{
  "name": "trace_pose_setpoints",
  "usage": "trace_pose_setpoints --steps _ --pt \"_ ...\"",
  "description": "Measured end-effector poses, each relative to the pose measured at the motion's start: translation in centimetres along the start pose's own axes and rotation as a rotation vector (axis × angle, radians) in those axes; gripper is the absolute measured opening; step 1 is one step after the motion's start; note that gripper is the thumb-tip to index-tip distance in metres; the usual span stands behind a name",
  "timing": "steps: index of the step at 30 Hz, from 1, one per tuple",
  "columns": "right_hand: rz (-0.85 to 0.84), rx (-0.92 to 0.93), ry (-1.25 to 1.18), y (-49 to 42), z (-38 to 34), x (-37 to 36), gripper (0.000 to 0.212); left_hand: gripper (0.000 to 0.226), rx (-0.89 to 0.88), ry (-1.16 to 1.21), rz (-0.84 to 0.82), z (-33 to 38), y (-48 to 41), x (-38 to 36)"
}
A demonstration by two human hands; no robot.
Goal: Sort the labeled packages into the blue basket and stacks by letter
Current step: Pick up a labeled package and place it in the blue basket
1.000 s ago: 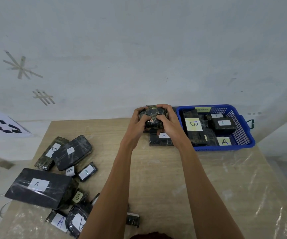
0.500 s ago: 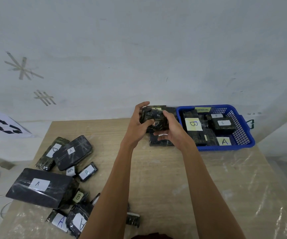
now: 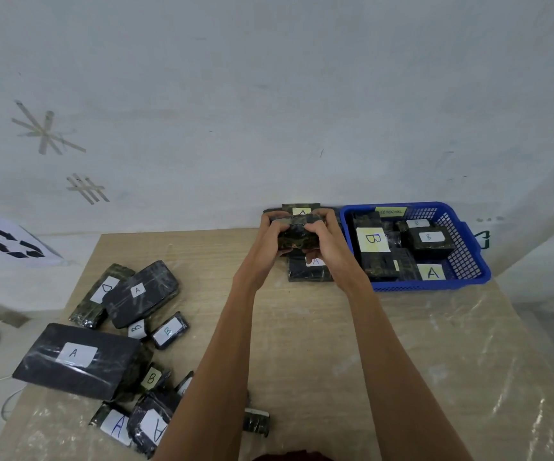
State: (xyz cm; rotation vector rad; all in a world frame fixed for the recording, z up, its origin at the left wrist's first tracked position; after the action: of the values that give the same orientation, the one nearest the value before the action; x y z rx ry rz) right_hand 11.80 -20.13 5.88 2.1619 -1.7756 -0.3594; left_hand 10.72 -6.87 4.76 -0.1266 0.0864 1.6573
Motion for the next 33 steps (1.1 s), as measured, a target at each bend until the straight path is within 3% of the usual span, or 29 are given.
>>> trace_pose_setpoints --steps 7,25,33 --pt "0.031 0.051 0.067 0.0 -0.8 -0.3 0.015 0.019 -0.013 0.073 0.011 -0.1 -0.2 0.2" --pt "0.051 0.080 0.002 -0.5 -0.9 -0.6 0.014 0.009 -0.077 0.001 -0.004 -0.2 -0.4 0.3" --pt "0.068 0.075 0.043 -0.9 -0.5 -0.6 0.013 0.021 -0.088 0.008 0.017 0.0 -0.3 0.3"
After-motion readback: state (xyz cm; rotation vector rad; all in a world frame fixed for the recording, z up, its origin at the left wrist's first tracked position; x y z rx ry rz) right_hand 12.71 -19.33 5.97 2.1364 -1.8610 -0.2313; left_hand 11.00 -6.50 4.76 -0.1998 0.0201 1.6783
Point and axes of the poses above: each hand's wrist, its own y-axis away from the middle knuckle, its own x-axis out of the back of the hand, z = x × y, the point moved 5 cm from there along -y, towards the middle knuckle, and after that the axes turned 13 degrees about -x, right-handed, at the moved point
